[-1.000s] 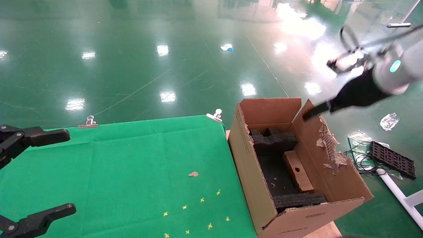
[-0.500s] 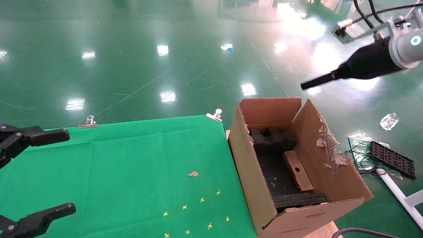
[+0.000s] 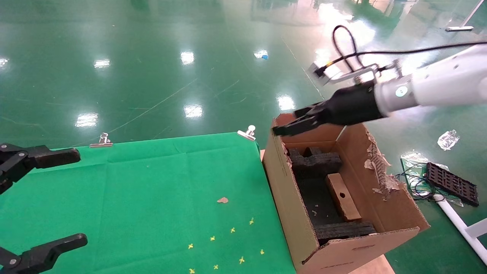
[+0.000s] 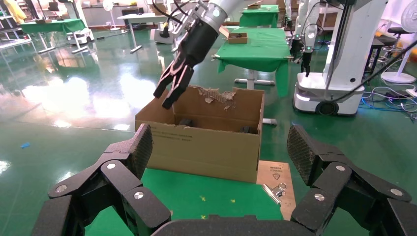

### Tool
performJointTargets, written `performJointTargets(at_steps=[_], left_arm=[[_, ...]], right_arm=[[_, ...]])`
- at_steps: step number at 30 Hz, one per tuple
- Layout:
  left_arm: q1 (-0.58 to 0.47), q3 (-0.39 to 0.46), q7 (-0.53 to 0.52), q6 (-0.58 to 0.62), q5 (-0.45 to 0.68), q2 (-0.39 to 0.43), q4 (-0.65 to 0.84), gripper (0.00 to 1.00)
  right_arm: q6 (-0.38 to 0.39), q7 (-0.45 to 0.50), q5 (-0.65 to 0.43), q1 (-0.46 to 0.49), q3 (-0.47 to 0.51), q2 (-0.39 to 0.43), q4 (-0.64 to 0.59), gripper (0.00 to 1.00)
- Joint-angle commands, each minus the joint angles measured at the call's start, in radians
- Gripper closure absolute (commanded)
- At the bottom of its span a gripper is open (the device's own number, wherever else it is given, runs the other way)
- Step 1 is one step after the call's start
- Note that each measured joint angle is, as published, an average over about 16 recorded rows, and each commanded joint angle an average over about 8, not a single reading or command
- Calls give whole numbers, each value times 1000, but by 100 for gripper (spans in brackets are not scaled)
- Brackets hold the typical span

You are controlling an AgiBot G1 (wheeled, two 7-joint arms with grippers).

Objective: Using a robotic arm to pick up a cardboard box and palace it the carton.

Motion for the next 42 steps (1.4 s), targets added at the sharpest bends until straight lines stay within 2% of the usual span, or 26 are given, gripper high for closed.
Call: performJointTargets(at_steps=[1,42], left_arm=[[0,0,0,0,0,0,0,0],[0,2,1,-1,-1,-1,0,0]], right_arm=[[-7,-15,15,-38,45,7,38,0],[-150,-315,329,-823,964,153,823,0]])
